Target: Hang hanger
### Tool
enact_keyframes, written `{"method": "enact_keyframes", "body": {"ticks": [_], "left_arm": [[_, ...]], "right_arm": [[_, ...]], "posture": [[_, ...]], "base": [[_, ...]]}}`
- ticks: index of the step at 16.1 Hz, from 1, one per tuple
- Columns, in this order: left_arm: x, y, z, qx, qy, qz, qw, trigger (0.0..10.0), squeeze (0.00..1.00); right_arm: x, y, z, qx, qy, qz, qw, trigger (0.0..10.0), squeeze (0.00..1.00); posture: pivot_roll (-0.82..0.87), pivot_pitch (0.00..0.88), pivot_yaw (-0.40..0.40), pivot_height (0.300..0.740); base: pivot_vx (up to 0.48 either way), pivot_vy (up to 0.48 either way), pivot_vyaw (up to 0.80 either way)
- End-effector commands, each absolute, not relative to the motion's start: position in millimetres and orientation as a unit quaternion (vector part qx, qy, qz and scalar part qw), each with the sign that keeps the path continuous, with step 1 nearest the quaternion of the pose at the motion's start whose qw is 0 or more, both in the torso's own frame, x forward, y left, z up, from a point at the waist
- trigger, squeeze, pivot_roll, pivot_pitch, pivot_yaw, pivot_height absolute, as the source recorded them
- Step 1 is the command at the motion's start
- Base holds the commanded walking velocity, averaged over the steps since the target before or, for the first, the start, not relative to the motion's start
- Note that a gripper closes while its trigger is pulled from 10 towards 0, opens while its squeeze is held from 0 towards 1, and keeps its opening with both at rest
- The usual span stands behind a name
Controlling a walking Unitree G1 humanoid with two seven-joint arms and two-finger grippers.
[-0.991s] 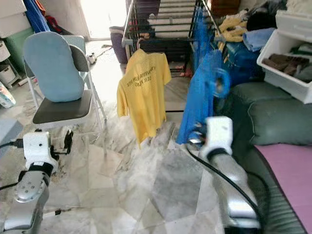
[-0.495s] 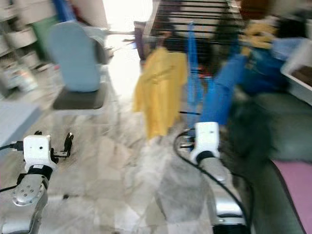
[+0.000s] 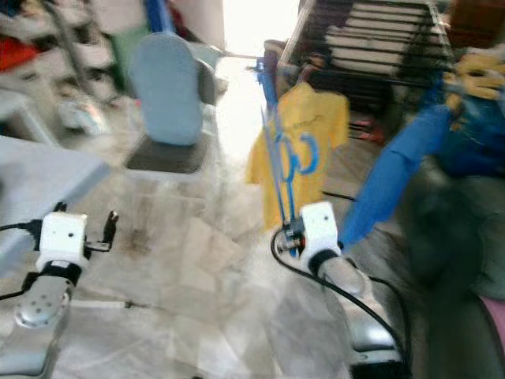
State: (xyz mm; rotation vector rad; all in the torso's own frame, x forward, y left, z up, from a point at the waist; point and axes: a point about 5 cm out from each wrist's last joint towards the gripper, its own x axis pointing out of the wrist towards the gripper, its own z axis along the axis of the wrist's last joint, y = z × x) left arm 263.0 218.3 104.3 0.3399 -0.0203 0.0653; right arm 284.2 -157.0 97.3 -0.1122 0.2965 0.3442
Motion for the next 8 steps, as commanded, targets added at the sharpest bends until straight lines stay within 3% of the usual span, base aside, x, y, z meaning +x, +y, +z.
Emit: {"method": "enact_keyframes", "body": {"ticks": [1, 5, 8], "left_arm": [[265.7, 214.4, 104.6, 0.179, -0.011, 0.021, 0.984, 10.0, 0.0], [266.2, 208.3, 101.8, 0.183, -0.011, 0.022, 0.983, 10.0, 0.0], [266.3, 206.5, 102.0, 0.2, -0.015, 0.017, 0.979, 10.0, 0.0]], "right_arm": [[286.5, -155.6, 99.2, -0.076, 0.147, 0.194, 0.967, 10.0, 0.0], [290.8, -161.5, 98.9, -0.08, 0.152, 0.187, 0.967, 10.0, 0.0], [292.4, -160.5, 98.0, -0.089, 0.156, 0.201, 0.963, 10.0, 0.0]], "posture": [[-0.03, 0.0, 0.008, 0.74], [-0.04, 0.0, -0.002, 0.74], [-0.03, 0.0, -0.005, 0.74]], "base": [[0.0, 0.0, 0.8], [0.0, 0.0, 0.8], [0.0, 0.0, 0.0]]}}
